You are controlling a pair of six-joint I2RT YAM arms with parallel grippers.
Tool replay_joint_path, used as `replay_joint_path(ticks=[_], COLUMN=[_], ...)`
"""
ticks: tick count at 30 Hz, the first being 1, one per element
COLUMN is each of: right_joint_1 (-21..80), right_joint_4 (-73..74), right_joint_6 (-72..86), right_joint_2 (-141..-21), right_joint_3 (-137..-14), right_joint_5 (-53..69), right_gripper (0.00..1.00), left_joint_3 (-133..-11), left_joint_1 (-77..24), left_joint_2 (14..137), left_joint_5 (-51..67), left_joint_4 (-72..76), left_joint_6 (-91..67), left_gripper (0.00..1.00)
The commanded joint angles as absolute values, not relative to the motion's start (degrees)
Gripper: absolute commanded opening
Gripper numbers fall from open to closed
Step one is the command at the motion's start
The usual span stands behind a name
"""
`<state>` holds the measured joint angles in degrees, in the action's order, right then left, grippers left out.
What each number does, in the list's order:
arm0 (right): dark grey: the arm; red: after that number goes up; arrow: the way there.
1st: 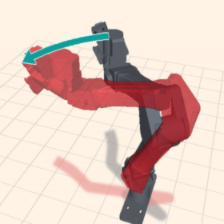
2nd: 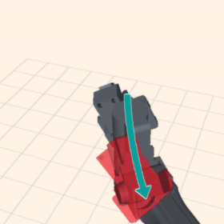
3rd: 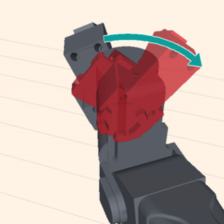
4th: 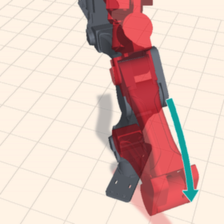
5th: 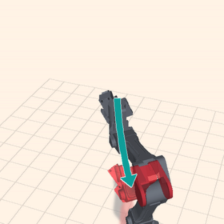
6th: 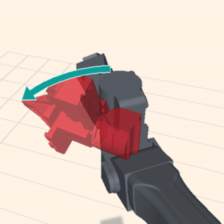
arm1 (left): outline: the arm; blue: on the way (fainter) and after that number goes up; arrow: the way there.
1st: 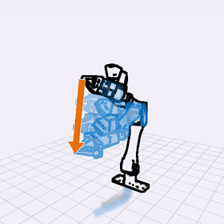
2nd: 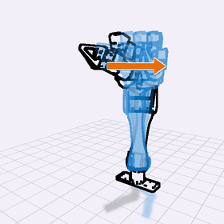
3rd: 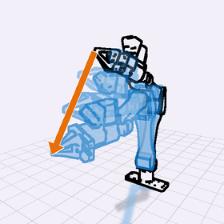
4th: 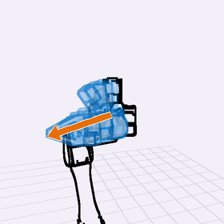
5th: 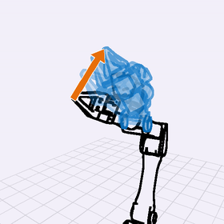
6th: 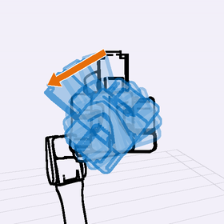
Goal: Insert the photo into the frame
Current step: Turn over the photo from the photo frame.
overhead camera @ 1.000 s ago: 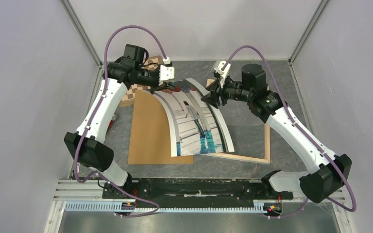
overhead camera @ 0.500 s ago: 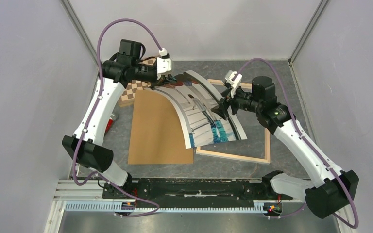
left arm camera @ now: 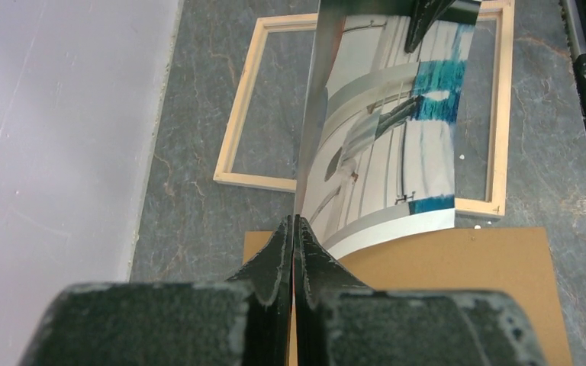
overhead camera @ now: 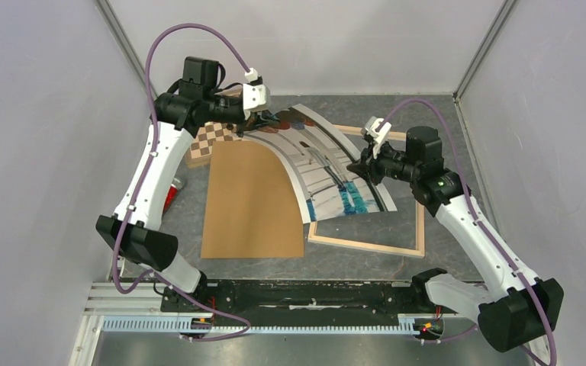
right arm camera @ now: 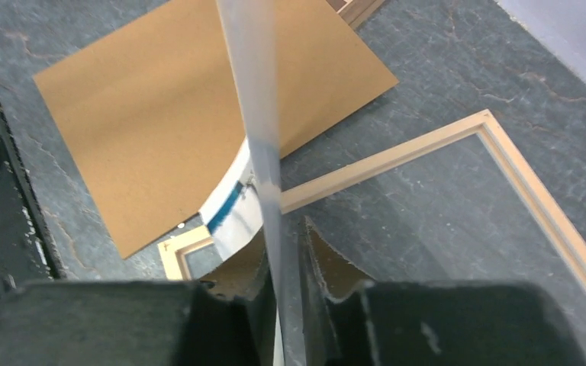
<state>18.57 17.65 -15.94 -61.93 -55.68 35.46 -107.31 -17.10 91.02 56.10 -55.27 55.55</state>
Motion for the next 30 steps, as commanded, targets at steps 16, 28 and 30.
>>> replay_joint_path(ticks=[16,28,30], right_joint_1=[11.61,6.88,6.91], right_joint_4=[27.54,28.04,27.53], right_joint_6=[-11.51,-12.12,-12.99], right_joint_2=[-59.24,-55.03,-54.05], right_joint_3=[-69.17,-68.09,-66.20], right_joint_5=[19.04,-8.41,-9.42], right_gripper=[0.00,0.00,0.00], left_joint_3=[-107.69,-100.48,-96.07], left_joint_1=[-17.31,-18.43,-19.78], left_joint_2=[94.75,91.17,89.23], left_joint_5=[42.50,23.74,25.92], left_joint_4=[-24.14,-17.72,-17.84], left_joint_6=[23.06,-3.73,-5.25], left_gripper=[0.80,0.82,0.82])
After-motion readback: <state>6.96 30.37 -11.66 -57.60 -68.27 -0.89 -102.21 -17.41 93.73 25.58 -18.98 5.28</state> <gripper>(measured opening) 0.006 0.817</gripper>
